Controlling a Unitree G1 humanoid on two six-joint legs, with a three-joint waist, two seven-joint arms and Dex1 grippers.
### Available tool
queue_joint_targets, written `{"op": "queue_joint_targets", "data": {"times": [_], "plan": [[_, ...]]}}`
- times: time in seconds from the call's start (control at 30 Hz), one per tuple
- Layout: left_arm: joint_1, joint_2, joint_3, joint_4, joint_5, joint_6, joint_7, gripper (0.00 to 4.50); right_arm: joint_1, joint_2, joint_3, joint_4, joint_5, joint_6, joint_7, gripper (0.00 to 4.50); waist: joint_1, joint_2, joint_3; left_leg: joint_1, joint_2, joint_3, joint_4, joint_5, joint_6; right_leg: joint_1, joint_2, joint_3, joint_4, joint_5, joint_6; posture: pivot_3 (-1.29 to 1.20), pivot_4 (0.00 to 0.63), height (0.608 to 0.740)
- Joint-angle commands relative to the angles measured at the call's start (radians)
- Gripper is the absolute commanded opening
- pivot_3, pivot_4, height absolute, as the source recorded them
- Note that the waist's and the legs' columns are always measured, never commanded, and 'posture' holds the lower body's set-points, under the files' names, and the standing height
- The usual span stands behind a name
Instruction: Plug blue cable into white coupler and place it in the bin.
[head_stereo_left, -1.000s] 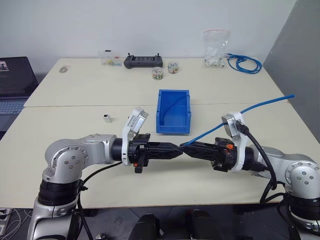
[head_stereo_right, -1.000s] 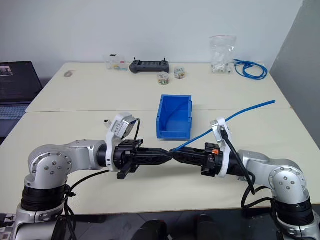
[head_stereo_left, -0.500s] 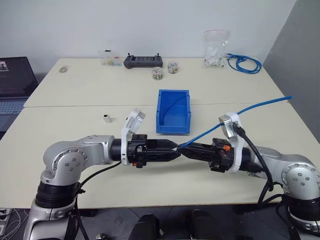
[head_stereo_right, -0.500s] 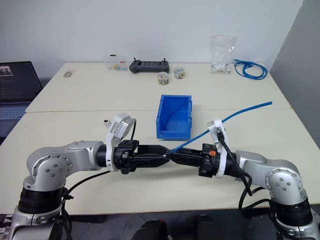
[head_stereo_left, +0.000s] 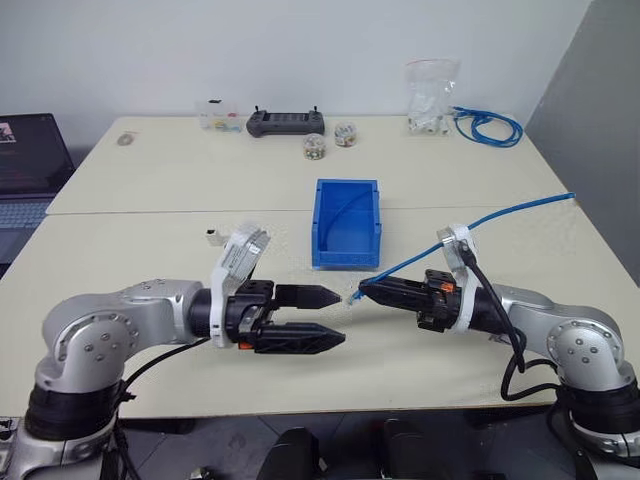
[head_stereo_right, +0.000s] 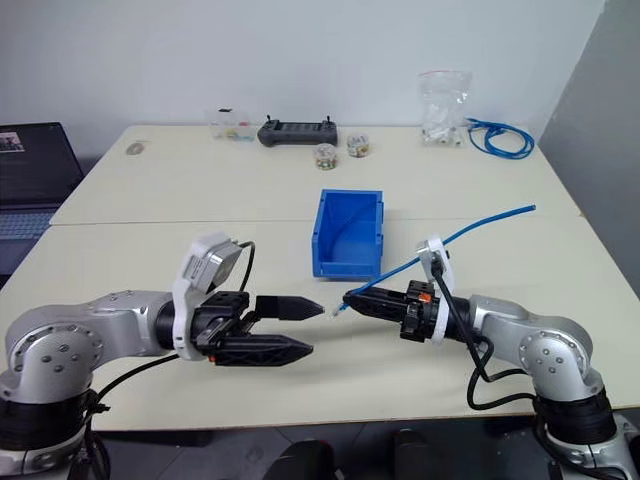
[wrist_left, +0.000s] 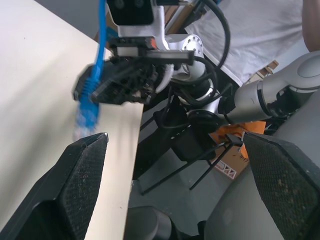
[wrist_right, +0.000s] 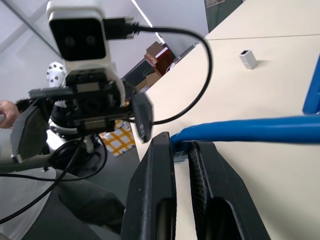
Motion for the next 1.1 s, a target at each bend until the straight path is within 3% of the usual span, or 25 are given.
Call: {"op": "queue_joint_targets", "data": {"times": [0.03, 0.1, 0.2, 0.27, 0.33, 0.43, 1.1], "plan": [[0.076, 0.003, 0.036, -0.034, 0.083, -0.071, 0.085, 4.50, -0.012, 0.003, -0.026, -0.009, -0.029, -0.031, 0.021, 0.09, 0.000, 0.000, 0.000, 0.000, 0.000, 0.000, 0.000, 0.000, 0.000, 0.000, 0.000, 0.000, 0.000, 0.000, 0.000, 0.00, 0.150, 0.740], [0.128, -0.014, 0.029, -0.030, 0.175, -0.123, 0.157, 4.50, -0.010, 0.001, -0.026, -0.011, -0.051, -0.037, 0.026, 0.09, 0.000, 0.000, 0.000, 0.001, 0.000, 0.001, 0.000, 0.000, 0.000, 0.000, 0.000, 0.001, 0.000, 0.000, 0.000, 0.00, 0.150, 0.740], [0.201, -0.088, -0.057, -0.003, 0.512, -0.311, 0.397, 4.50, -0.002, -0.008, -0.016, -0.013, -0.094, -0.051, 0.043, 0.09, 0.005, 0.000, 0.000, 0.001, 0.000, 0.001, -0.001, 0.000, 0.000, 0.000, 0.000, 0.001, -0.001, 0.000, 0.000, 0.00, 0.150, 0.740], [0.226, -0.119, -0.095, 0.017, 0.654, -0.378, 0.503, 4.50, 0.002, -0.004, -0.015, -0.014, -0.108, -0.053, 0.049, 0.09, 0.008, 0.001, 0.000, 0.001, -0.001, 0.001, -0.001, 0.000, 0.000, 0.001, -0.001, 0.001, -0.002, 0.001, -0.001, 0.00, 0.150, 0.740], [0.223, -0.174, -0.090, 0.075, 0.787, -0.417, 0.663, 4.50, 0.001, 0.001, -0.009, -0.015, -0.125, -0.057, 0.056, 0.09, 0.011, -0.001, 0.001, -0.001, 0.000, 0.000, -0.001, 0.000, 0.000, 0.000, -0.001, 0.001, -0.001, 0.001, -0.002, 0.00, 0.150, 0.740], [0.202, -0.225, -0.068, 0.156, 0.906, -0.455, 0.780, 4.50, -0.003, 0.009, -0.005, -0.013, -0.143, -0.060, 0.062, 0.09, 0.016, -0.002, 0.001, -0.001, 0.000, 0.000, 0.000, 0.000, 0.000, 0.000, -0.001, 0.000, -0.002, 0.003, -0.004, 0.00, 0.150, 0.740], [-0.136, -0.250, -0.007, 0.719, 1.036, -0.569, 0.713, 4.50, -0.027, 0.036, -0.016, -0.015, -0.177, -0.050, 0.064, 0.09, 0.025, -0.002, 0.001, -0.001, -0.001, 0.000, 0.000, 0.000, 0.000, 0.000, -0.001, -0.001, 0.000, 0.003, -0.004, 0.00, 0.150, 0.740]]}}
